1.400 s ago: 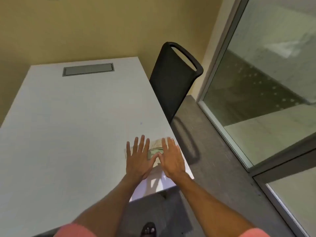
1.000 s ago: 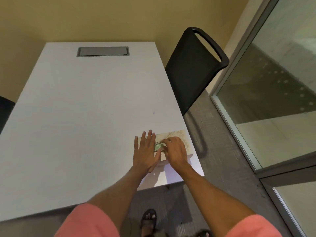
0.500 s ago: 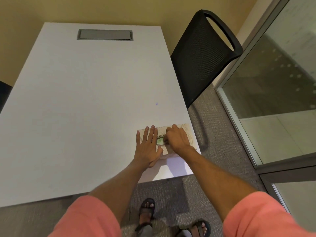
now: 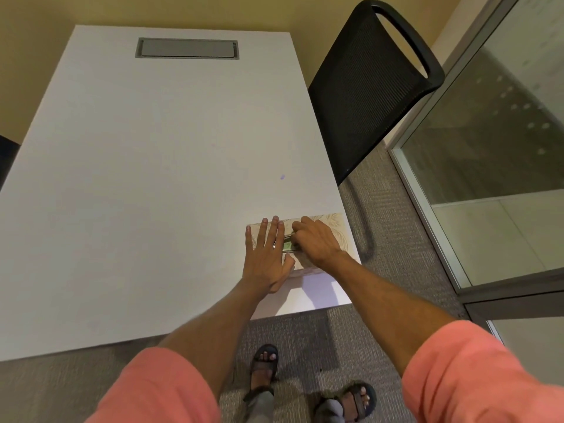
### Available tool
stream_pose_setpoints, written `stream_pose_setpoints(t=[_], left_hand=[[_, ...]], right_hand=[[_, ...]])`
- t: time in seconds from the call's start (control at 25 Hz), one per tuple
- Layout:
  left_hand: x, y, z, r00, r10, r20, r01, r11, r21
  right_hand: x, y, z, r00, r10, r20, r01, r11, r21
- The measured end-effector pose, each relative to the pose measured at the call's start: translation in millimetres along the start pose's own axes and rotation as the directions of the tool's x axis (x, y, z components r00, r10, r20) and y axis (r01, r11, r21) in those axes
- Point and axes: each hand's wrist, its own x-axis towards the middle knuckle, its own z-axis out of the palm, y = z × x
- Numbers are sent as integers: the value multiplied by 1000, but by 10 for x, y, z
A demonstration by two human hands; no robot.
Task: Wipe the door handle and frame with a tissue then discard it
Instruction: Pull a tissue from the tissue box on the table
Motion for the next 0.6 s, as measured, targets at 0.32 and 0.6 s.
stream_pose_setpoints(t=[0.32,0.6], left_hand=[[-6,0,-16,1000,4,8,-4,1000,3],[-11,8,-35,1000,7,15,-7,1000,-4]], right_hand=[[-129,86,40,1000,21,-7,-19,983,185],[-230,67,1,961,276,29,-232,740,631]])
